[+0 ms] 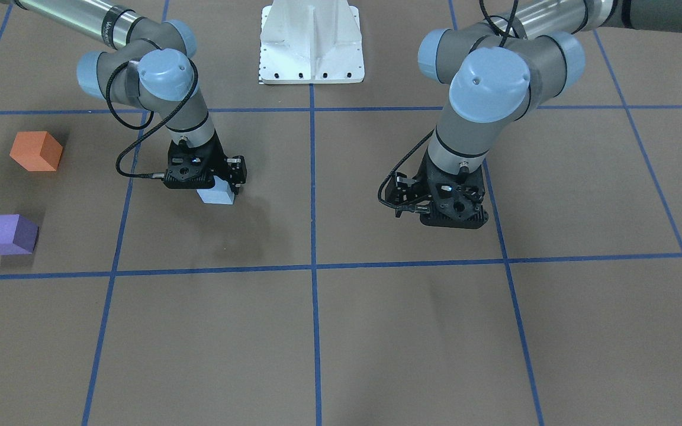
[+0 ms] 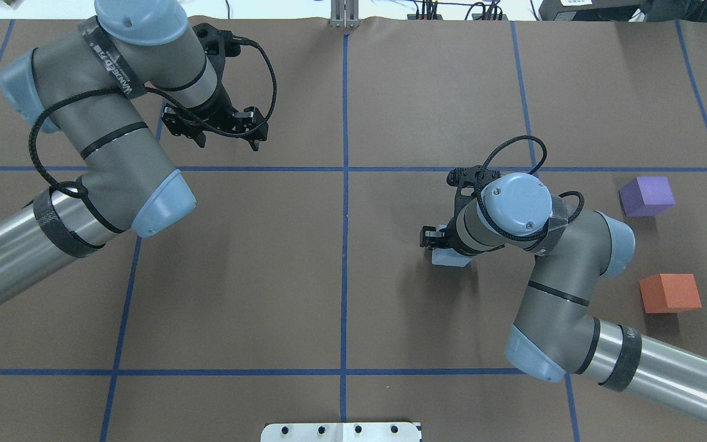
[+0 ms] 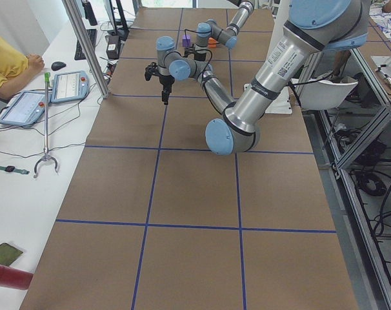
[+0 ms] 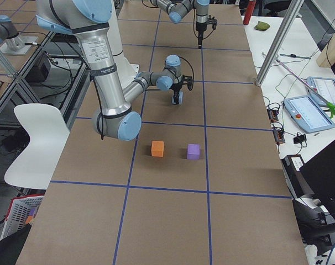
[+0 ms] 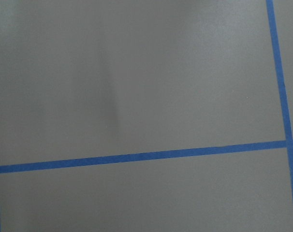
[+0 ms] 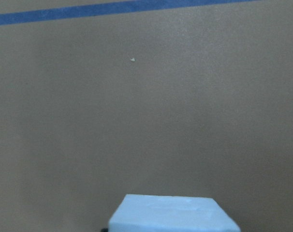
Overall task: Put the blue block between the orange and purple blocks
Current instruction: 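Carry the light blue cube with the right gripper toward the purple cube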
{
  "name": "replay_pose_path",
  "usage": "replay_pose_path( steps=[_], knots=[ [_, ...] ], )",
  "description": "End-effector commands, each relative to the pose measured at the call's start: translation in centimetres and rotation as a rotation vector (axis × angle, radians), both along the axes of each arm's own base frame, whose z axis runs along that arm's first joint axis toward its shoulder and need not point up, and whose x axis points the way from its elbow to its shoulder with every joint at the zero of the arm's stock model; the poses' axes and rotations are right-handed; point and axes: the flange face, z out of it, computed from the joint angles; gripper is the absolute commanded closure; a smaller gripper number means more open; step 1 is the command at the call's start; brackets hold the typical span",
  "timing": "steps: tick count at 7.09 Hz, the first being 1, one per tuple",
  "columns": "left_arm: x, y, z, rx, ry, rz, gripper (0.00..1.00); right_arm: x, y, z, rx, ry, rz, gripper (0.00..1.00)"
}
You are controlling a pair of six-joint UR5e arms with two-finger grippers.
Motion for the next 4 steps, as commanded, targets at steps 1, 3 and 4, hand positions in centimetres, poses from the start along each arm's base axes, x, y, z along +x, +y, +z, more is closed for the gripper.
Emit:
replay_pose_path(
  steps=[1,3,4],
  knots=[
    [0.1,0.0,0.1,0.002,0.001,0.002,0.0,2.8,-1.7,-0.9,-0.004,-0.026,0.028,1.0],
    [0.0,0.0,0.1,0.001,0.001,-0.001,0.0,15.3,-2.4,3.2,-0.016,-0.047,-0.023,1.0],
    [0.1,0.0,0.1,0.0,0.001,0.0,0.0,21.1,-1.1,7.6,0.008,-0.001,-0.079,1.0]
  ],
)
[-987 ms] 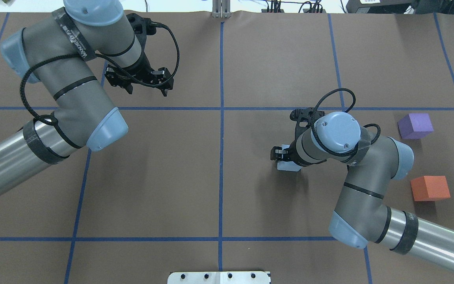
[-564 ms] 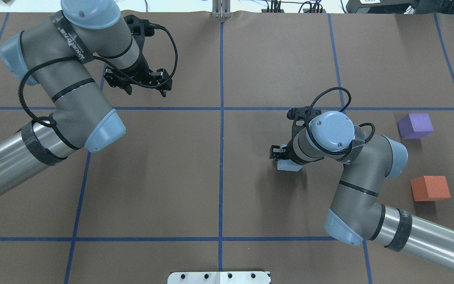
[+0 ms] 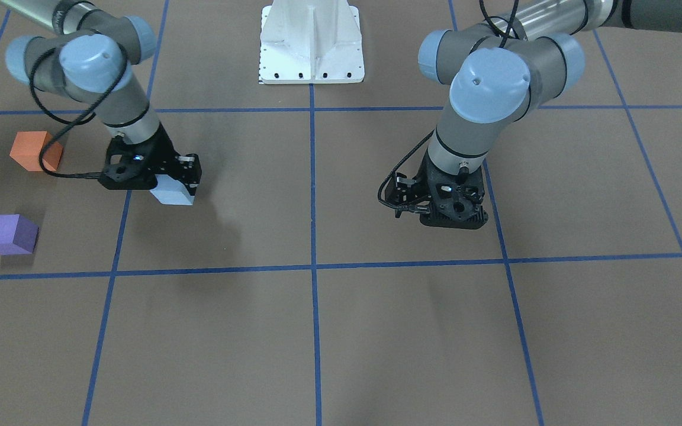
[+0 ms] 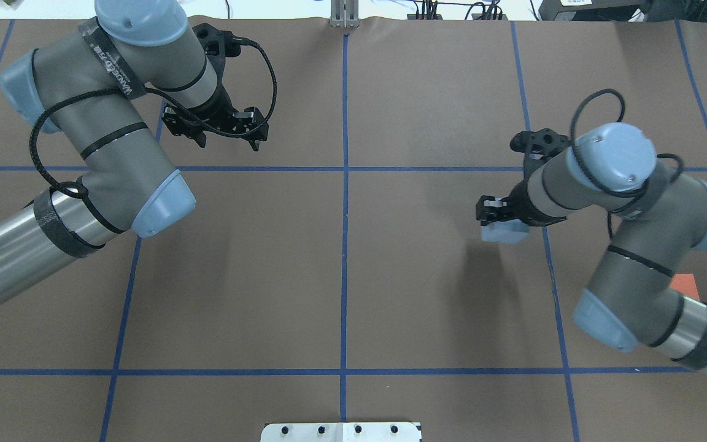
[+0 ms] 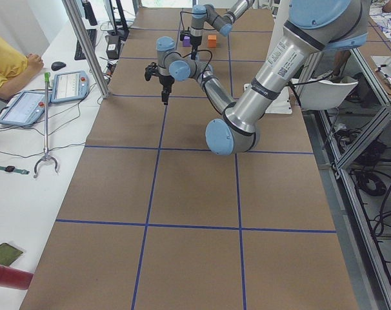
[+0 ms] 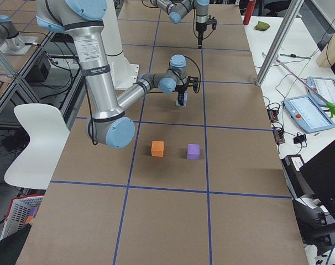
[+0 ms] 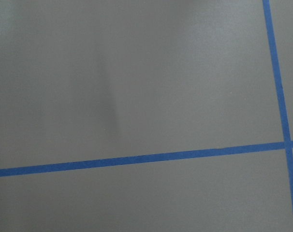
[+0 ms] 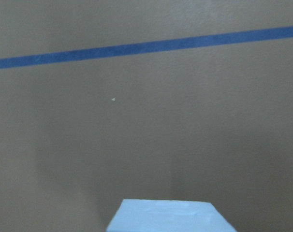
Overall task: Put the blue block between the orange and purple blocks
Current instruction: 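Carry the light blue cube with the right gripper toward the purple cube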
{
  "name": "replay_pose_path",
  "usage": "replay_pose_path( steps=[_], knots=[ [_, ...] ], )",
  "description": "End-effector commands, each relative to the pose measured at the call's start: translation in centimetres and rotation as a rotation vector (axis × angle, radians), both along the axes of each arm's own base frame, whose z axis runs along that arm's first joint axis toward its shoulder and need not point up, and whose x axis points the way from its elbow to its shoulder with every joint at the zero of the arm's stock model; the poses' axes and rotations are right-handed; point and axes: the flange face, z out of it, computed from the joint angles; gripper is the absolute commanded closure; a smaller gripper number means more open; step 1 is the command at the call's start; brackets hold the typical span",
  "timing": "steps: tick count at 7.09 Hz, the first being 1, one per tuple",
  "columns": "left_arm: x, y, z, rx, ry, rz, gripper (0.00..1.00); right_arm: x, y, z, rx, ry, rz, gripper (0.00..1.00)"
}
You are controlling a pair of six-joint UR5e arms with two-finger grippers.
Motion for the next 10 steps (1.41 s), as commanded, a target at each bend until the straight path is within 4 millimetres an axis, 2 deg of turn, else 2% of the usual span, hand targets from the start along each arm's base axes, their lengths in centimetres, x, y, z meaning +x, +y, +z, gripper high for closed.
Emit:
replay_pose_path(
  steps=[1,2,3,4,5,9,10],
  knots=[
    [0.1,0.1,-0.1,-0.013,0.003,-0.011,0.0,12.5,1.0,7.9,0.015,0.066,-0.066,1.0],
    [0.0,0.2,-0.3,-0.017,0.007,-0.017,0.0,15.9,2.2,11.7,0.019,0.094,-0.078,1.0],
    [0.0,0.2,-0.4,-0.016,0.009,-0.018,0.0,17.8,3.7,15.4,0.035,0.079,-0.068,1.0],
    [-0.1,0.2,-0.5,-0.013,0.009,-0.018,0.0,18.2,4.5,17.7,0.027,0.045,-0.079,1.0],
    [-0.1,0.2,-0.5,-0.011,0.01,-0.017,0.0,18.5,4.3,19.2,0.007,0.045,-0.081,1.0],
    [0.1,0.4,-0.6,-0.022,0.014,-0.026,0.0,18.1,3.9,21.4,-0.02,0.067,-0.085,1.0],
    [0.1,0.4,-0.6,-0.022,0.013,-0.027,0.0,17.6,3.3,21.3,-0.016,0.065,-0.087,1.0]
  ],
)
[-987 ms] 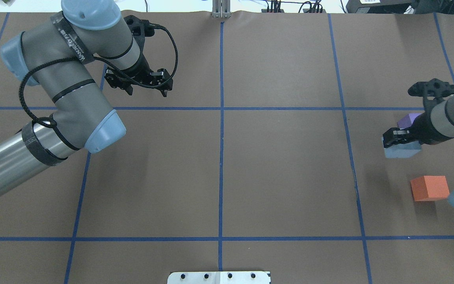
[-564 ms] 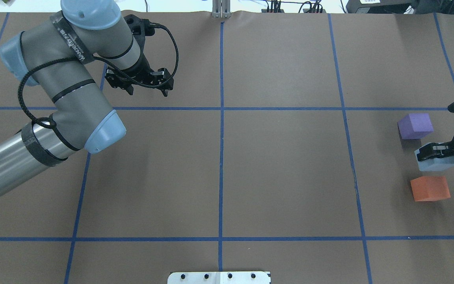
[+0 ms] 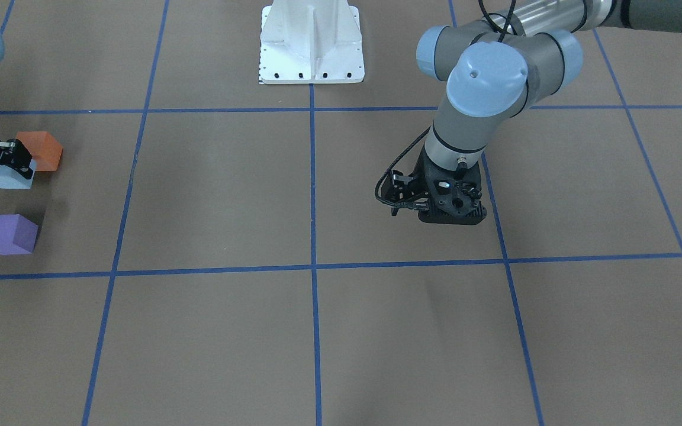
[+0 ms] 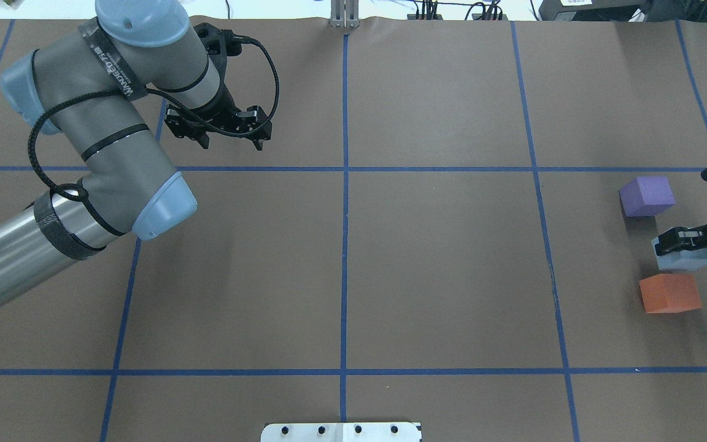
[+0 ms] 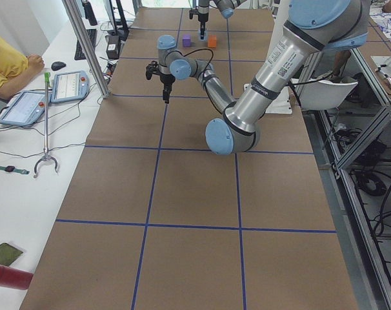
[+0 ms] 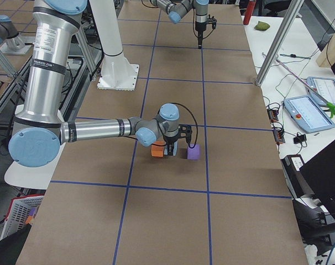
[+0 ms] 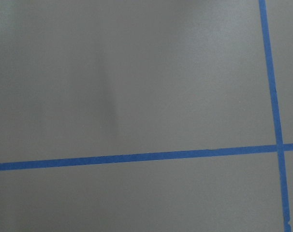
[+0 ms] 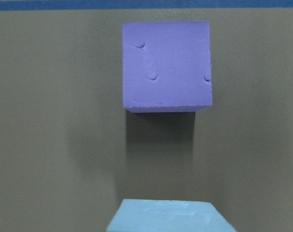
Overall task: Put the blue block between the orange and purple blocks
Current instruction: 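Carry the light blue cube with the right gripper toward the purple cube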
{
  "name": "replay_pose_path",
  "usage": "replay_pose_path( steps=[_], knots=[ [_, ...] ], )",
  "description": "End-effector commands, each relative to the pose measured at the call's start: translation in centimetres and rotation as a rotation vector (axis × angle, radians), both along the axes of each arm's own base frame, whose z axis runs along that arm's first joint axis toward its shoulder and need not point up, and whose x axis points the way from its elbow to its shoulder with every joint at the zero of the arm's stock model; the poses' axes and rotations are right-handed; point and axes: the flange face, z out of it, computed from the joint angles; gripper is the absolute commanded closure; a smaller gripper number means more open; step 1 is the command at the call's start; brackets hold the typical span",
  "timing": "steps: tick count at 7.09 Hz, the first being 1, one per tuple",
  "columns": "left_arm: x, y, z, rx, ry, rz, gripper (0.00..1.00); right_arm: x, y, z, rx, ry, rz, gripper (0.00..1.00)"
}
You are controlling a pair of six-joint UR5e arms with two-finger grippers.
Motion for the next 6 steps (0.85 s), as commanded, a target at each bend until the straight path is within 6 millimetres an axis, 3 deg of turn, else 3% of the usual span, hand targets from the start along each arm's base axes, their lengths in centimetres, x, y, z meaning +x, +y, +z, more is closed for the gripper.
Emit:
replay_pose_path(
  steps=[1,6],
  knots=[
    [0.0,0.0,0.0,0.0,-0.001,-0.001,0.0,-1.1,-1.5,1.1,-0.012,0.007,0.0,1.0],
    [0.0,0.0,-0.1,0.001,0.002,-0.002,0.0,-2.0,-2.6,2.2,-0.011,0.009,0.0,1.0]
  ],
)
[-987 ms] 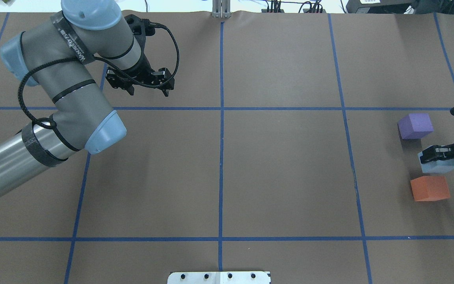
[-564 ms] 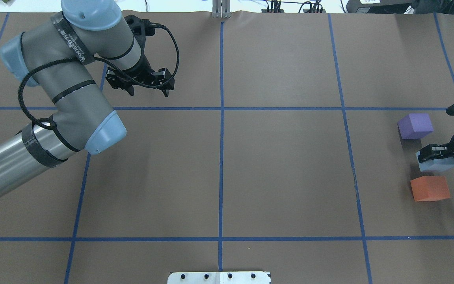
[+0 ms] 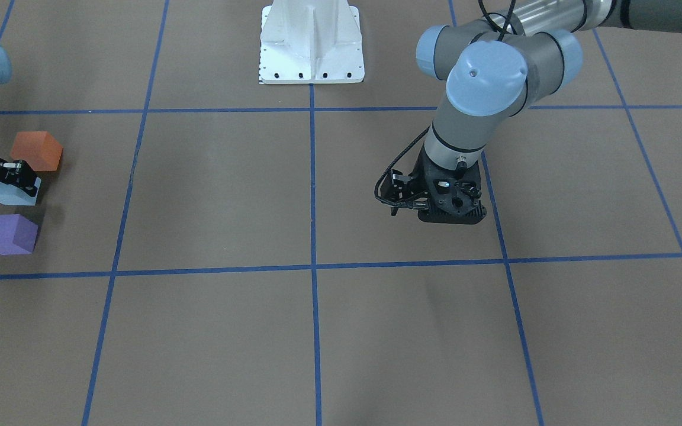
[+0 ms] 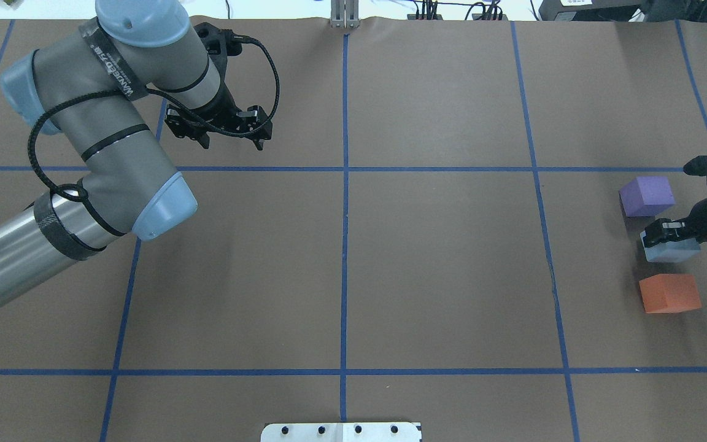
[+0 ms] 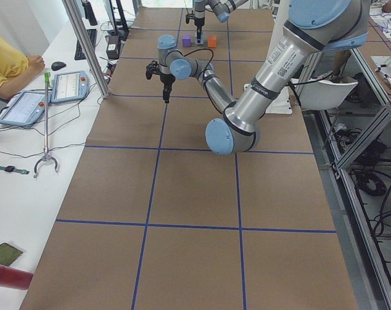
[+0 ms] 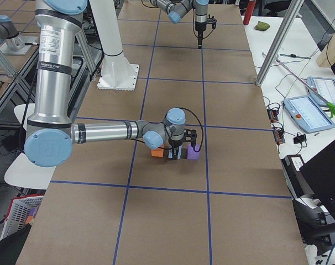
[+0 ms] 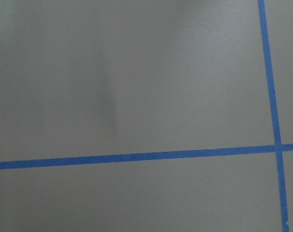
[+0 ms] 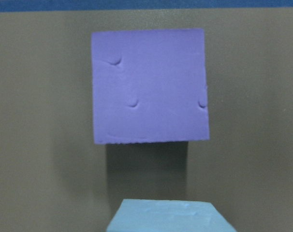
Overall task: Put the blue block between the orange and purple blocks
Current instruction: 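Carry the light blue cube with the right gripper toward the purple cube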
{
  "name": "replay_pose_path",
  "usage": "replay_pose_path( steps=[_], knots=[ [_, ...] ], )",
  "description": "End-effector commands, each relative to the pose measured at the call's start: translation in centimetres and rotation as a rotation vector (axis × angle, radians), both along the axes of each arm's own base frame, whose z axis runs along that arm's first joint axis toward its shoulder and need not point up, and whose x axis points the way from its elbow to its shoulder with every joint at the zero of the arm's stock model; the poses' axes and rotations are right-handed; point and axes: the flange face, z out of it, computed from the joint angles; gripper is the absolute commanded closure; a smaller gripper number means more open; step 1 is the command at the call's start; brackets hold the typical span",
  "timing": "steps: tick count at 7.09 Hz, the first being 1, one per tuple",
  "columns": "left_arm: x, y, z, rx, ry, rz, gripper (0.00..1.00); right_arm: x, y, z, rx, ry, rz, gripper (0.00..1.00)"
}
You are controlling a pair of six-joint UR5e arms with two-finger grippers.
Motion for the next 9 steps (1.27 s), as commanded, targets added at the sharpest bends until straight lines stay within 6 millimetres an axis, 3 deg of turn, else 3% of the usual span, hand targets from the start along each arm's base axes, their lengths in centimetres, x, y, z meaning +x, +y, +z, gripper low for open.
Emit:
replay_pose_path(
  steps=[1,6,7,9],
  knots=[
    [0.0,0.0,0.0,0.0,0.0,0.0,0.0,-0.2,0.0,0.6,0.012,-0.011,-0.002,1.0],
    [0.0,0.0,0.0,0.0,0.0,0.0,0.0,-1.3,0.2,0.3,0.037,-0.02,-0.026,1.0],
    [0.0,0.0,0.0,-0.001,-0.001,0.0,0.0,-1.7,0.0,-0.1,0.042,-0.024,-0.03,0.89],
    [0.0,0.0,0.0,0.0,0.0,0.0,0.0,-1.9,-0.3,-0.3,0.044,-0.027,-0.025,0.83]
  ],
)
